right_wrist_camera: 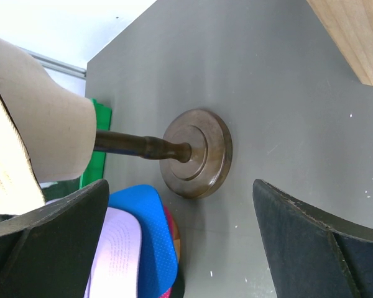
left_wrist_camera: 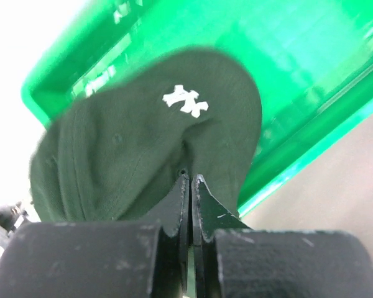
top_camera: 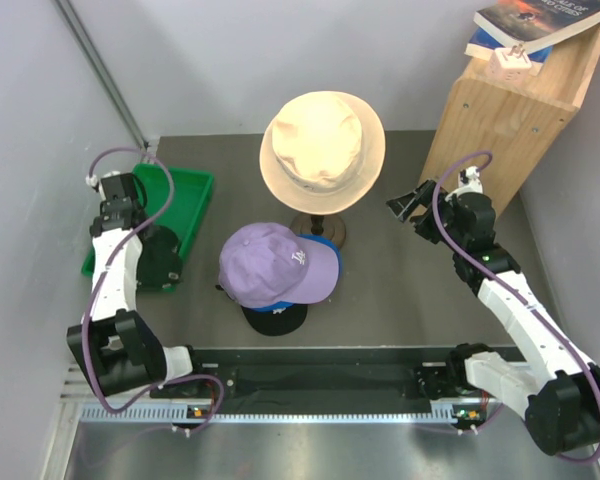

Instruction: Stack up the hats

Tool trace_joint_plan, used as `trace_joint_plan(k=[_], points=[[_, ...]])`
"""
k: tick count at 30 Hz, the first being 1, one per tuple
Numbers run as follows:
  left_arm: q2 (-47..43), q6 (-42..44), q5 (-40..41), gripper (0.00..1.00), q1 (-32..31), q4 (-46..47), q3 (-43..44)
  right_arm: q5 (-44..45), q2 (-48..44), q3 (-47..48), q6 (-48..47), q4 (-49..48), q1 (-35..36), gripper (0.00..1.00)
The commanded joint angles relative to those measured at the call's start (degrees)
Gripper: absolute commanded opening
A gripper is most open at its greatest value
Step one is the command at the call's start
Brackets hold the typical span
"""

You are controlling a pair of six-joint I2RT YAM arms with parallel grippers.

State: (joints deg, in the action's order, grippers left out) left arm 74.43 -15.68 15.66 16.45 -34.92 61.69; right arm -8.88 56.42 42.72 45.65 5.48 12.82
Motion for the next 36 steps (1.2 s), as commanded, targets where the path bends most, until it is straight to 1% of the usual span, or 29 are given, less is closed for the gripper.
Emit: trace_joint_plan(k=[1, 4, 7, 9, 10, 12, 13, 14, 16, 17, 19, 24, 26, 29, 30, 32, 33, 36], points=[[-2.6, 1.4, 1.0, 0.0, 0.3, 3.0, 9.6, -0.3, 0.1, 0.3, 0.2, -2.7, -1.0, 0.98], [-3.9, 2.3, 0.4, 0.0, 0.3, 5.6, 12.1, -0.6, 0.1, 0.3, 0.6, -2.8, -1.0, 0.98], [-4.9, 3.3, -0.5, 0.0, 0.3, 7.7, 10.0, -0.7, 0.1, 0.4, 0.8, -2.8, -1.0, 0.98], [-4.3, 3.9, -0.4, 0.0, 0.3, 7.1, 8.3, -0.8, 0.1, 0.5, 0.9, -2.8, -1.0, 0.98], [-3.4, 3.8, 0.3, 0.0, 0.3, 6.2, 8.3, -1.0, 0.1, 0.5, 0.9, -2.8, -1.0, 0.98], [-3.9, 4.2, -1.3, 0.0, 0.3, 5.8, 9.8, -1.1, 0.3, 0.8, 1.0, -2.7, -1.0, 0.98], [-5.3, 4.6, -2.1, 0.0, 0.3, 7.4, 9.9, -1.3, 0.3, 1.0, 1.0, -2.6, -1.0, 0.98], [-6.0, 5.2, -2.0, 0.0, 0.3, 11.7, 9.8, -1.3, 0.3, 1.2, 1.0, -2.7, -1.0, 0.98], [-6.2, 6.5, -2.0, 0.0, 0.2, 13.0, 12.5, -1.3, 0.4, 1.4, 1.0, -2.8, -1.0, 0.98], [-5.5, 7.2, -1.9, 0.0, 0.2, 12.1, 16.1, -1.4, 0.4, 1.5, 1.0, -2.7, -1.0, 0.98], [-3.8, 7.3, -2.6, 0.0, 0.2, 10.8, 19.5, -1.6, 0.4, 1.6, 1.2, -2.8, -1.0, 0.98], [-4.8, 5.4, -7.7, 0.0, 0.3, 12.8, 22.9, -1.4, 0.1, 3.7, 0.7, -2.3, -1.0, 0.97], [-5.3, 4.9, -11.1, 0.0, 0.2, 13.6, 24.3, -1.0, -0.2, 5.3, 0.4, -1.5, -1.0, 0.97], [-5.6, 4.8, -22.0, 0.0, 0.2, 14.7, 27.0, -0.9, -1.0, 7.5, 0.5, -0.8, -1.0, 0.97], [-5.7, 4.7, -28.6, 0.0, 0.2, 14.9, 27.6, -0.9, -1.2, 8.1, 0.6, -0.7, -1.0, 0.97], [-6.6, 3.6, -34.8, 0.0, 0.2, 16.3, 28.7, -0.9, -2.5, 9.7, 1.5, -0.1, -1.0, 0.96], [-7.4, 2.9, -39.9, 0.0, 0.1, 16.9, 28.7, -0.9, -2.8, 10.1, 2.0, 0.0, -1.1, 0.96], [-9.6, -0.7, -45.8, 0.0, -0.1, 18.6, 28.6, -1.2, -5.2, 11.7, 5.1, 0.1, -1.0, 0.96]])
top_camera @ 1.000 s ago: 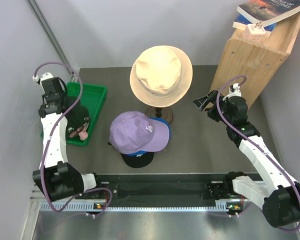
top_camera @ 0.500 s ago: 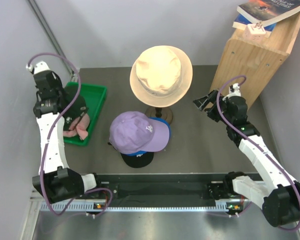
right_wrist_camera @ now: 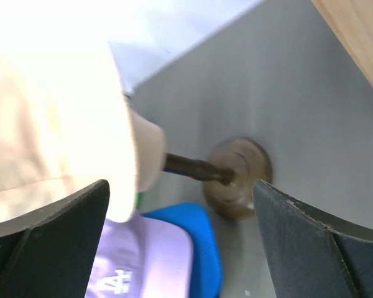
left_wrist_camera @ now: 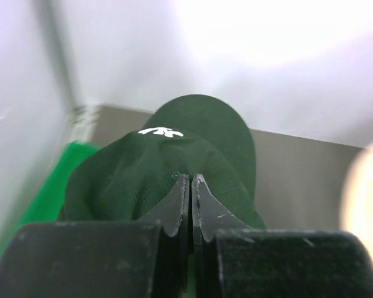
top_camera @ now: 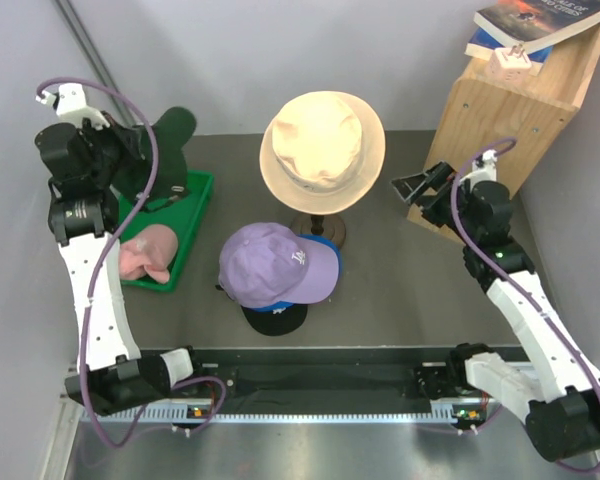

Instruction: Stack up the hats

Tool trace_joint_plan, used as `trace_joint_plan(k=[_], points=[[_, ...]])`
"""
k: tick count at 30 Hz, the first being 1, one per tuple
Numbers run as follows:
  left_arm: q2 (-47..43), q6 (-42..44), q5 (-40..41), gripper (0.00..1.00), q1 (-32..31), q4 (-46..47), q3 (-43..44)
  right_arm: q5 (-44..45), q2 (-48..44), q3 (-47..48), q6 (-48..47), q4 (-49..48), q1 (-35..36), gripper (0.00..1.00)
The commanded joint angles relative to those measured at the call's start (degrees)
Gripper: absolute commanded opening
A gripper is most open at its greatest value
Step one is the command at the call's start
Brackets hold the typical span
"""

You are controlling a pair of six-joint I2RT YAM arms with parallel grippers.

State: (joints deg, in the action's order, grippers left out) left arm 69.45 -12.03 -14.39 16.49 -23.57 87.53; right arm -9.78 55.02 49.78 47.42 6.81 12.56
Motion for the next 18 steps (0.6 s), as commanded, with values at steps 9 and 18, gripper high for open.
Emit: trace_joint_plan(k=[9, 18], points=[[-13.4, -13.9, -28.1, 0.0, -3.0, 9.2, -0.5, -4.3, -8.1, 7.9, 12.6, -3.4, 1.1, 0.95], [-18.3, -15.9, -32.6, 0.0, -6.6, 4.4, 0.6, -0.4, -5.4, 12.4, 15.9, -6.4, 15.8, 0.95]])
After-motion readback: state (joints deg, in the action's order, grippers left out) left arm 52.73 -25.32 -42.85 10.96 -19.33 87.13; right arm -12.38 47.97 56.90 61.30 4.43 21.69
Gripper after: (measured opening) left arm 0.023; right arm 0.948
